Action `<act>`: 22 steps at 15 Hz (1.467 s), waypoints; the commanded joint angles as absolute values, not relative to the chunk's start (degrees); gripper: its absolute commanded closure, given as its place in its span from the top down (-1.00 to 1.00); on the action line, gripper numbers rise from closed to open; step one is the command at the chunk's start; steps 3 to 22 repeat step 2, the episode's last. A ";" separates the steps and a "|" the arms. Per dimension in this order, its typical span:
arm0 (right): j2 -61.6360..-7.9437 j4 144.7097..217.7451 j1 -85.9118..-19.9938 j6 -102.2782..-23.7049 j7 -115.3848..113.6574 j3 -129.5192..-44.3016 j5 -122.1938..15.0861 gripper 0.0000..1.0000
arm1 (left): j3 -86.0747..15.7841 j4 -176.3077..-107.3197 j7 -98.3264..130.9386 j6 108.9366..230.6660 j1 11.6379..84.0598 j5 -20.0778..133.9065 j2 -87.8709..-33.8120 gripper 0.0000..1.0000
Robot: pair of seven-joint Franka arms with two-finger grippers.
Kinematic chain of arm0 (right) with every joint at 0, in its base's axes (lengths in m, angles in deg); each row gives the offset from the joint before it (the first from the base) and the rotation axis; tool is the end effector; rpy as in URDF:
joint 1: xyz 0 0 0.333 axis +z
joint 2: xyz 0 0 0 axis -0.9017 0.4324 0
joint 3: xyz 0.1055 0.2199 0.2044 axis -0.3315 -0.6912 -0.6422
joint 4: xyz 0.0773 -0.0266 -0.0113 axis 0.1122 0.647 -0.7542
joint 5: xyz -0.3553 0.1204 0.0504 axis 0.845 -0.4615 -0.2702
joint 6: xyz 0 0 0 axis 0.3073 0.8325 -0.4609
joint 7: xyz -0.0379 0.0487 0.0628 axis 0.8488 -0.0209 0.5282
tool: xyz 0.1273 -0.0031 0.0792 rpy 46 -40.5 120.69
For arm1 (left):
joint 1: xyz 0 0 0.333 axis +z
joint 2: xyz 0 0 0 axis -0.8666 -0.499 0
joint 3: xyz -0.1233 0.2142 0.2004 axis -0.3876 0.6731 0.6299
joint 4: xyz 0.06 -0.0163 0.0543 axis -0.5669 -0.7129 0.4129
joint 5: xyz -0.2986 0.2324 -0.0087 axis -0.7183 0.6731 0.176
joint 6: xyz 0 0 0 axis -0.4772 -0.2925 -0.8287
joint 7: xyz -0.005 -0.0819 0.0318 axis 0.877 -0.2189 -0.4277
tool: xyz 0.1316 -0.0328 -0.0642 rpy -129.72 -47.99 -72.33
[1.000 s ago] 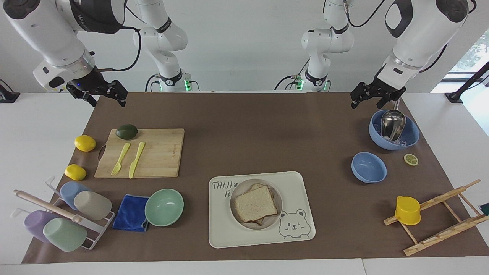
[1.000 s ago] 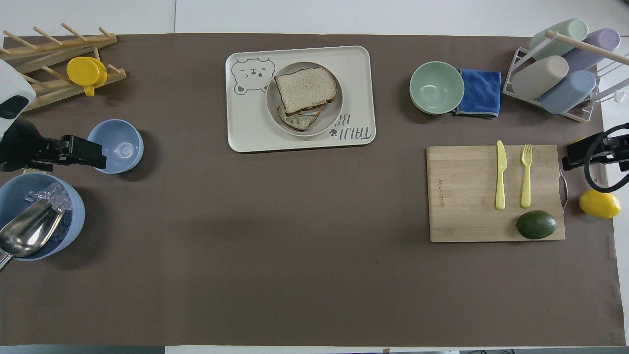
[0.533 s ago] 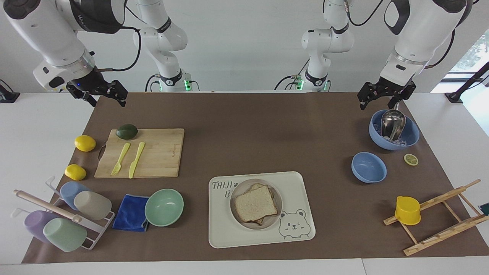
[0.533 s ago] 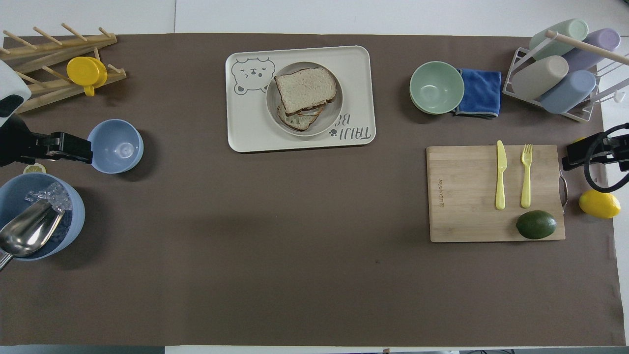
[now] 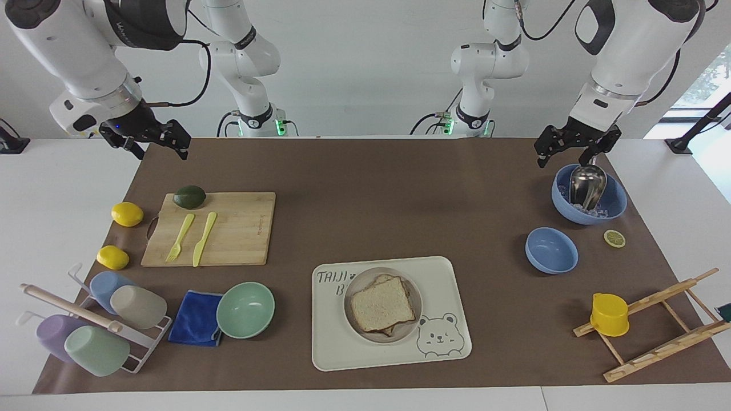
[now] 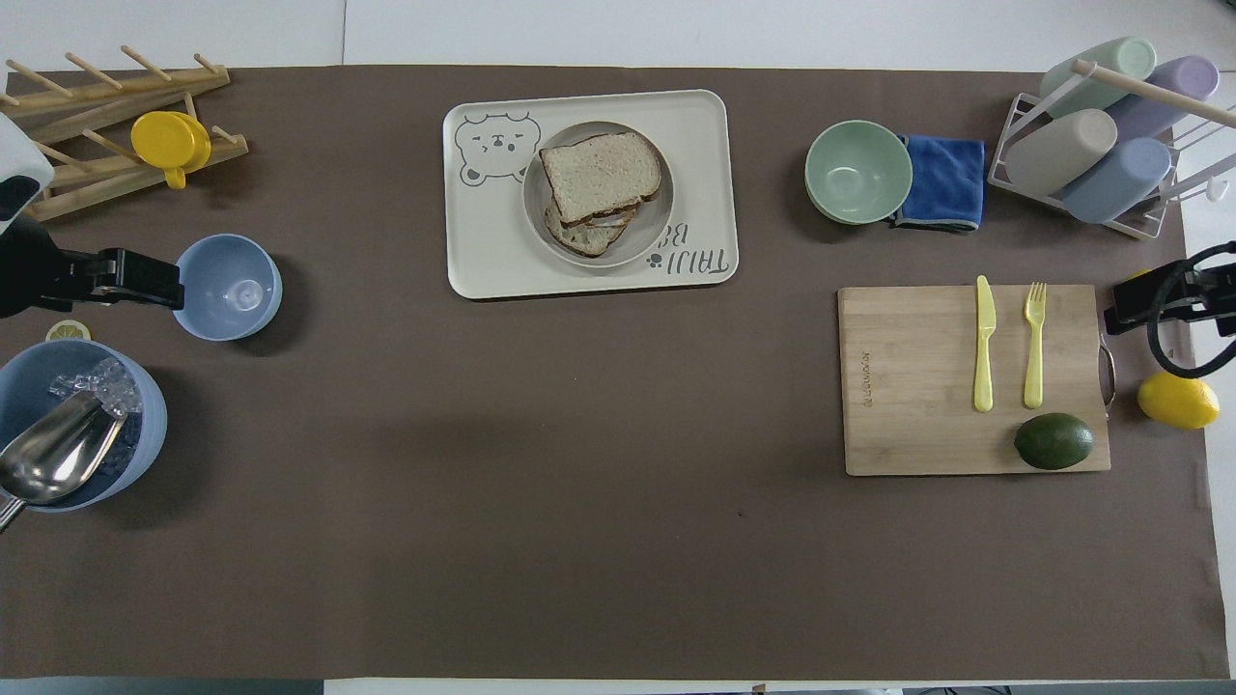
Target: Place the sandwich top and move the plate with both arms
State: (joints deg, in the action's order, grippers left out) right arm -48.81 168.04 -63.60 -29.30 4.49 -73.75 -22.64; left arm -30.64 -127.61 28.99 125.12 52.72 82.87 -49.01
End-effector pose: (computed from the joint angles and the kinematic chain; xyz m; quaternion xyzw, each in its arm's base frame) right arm 0.5250 -0.0480 0.5613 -0.9973 0.0215 0.0696 0.0009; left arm 0.5317 -0.0526 0.5674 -0.9996 0.0275 -0.0054 0.0056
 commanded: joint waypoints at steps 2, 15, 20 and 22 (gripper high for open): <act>-49.78 168.97 -63.50 -28.98 4.15 -73.73 -22.79 1.00 | -31.33 -128.24 29.29 125.90 54.09 81.88 -48.50 1.00; -49.78 168.97 -63.50 -28.98 4.15 -73.73 -22.79 1.00 | -31.33 -128.24 29.29 125.90 54.09 81.88 -48.50 1.00; -49.78 168.97 -63.50 -28.98 4.15 -73.73 -22.79 1.00 | -31.33 -128.24 29.29 125.90 54.09 81.88 -48.50 1.00; -49.78 168.97 -63.50 -28.98 4.15 -73.73 -22.79 1.00 | -31.33 -128.24 29.29 125.90 54.09 81.88 -48.50 1.00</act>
